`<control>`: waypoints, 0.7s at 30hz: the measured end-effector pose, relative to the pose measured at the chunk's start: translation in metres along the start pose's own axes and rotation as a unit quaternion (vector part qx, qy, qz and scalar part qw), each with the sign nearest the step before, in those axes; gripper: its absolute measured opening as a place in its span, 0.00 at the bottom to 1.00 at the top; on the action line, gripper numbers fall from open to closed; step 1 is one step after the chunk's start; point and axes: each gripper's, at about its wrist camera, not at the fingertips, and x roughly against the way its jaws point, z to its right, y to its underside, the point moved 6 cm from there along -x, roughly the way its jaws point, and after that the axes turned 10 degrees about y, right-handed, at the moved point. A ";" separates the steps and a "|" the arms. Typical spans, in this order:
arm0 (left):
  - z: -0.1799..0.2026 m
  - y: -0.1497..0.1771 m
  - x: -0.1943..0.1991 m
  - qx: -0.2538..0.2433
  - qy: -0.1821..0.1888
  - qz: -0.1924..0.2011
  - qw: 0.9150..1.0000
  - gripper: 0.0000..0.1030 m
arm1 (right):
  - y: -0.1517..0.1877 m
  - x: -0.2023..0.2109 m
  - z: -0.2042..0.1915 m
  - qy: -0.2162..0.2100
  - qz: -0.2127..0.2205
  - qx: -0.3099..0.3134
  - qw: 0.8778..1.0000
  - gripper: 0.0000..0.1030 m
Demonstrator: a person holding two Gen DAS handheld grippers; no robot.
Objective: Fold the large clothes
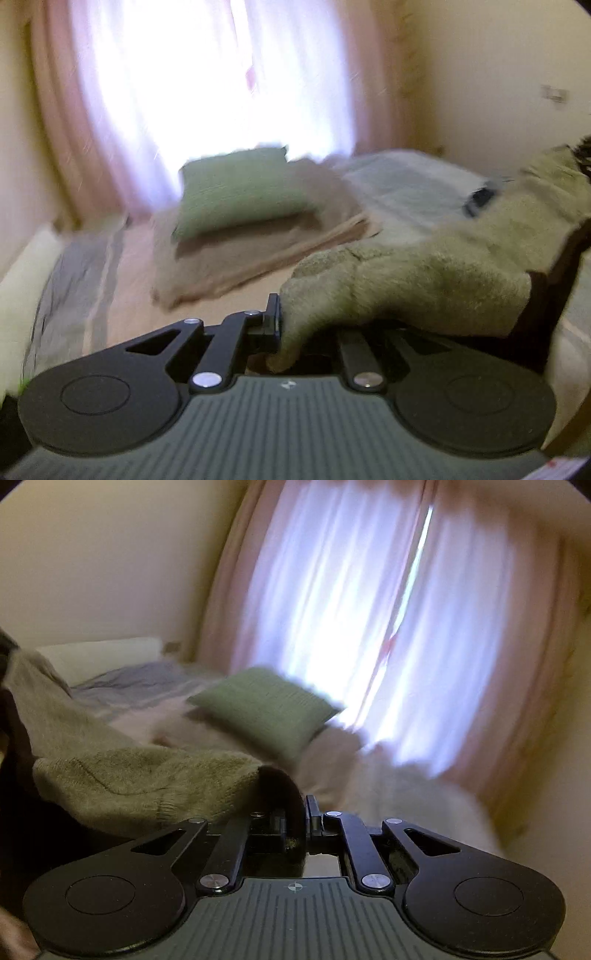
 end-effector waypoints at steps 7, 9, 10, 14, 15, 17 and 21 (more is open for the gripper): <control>-0.093 0.047 -0.136 0.108 -0.078 -0.136 0.982 0.38 | 0.046 -0.176 -0.012 0.002 -0.253 -0.096 0.963 0.66; -0.102 0.073 -0.139 0.133 -0.091 -0.150 0.976 0.42 | 0.074 -0.179 -0.016 -0.005 -0.279 -0.120 0.953 0.66; -0.105 0.089 -0.133 0.147 -0.089 -0.153 0.973 0.45 | 0.090 -0.175 -0.022 -0.018 -0.290 -0.134 0.948 0.66; -0.104 0.157 -0.098 0.162 -0.102 -0.195 0.962 0.51 | 0.165 -0.159 -0.045 -0.041 -0.344 -0.175 0.922 0.66; -0.102 0.173 -0.092 0.168 -0.108 -0.207 0.958 0.52 | 0.185 -0.155 -0.051 -0.033 -0.360 -0.176 0.915 0.66; -0.104 0.200 -0.087 0.188 -0.120 -0.227 0.948 0.55 | 0.227 -0.144 -0.058 -0.019 -0.392 -0.172 0.904 0.66; -0.102 0.240 -0.077 0.244 -0.131 -0.245 0.929 0.60 | 0.276 -0.113 -0.073 0.000 -0.417 -0.147 0.897 0.66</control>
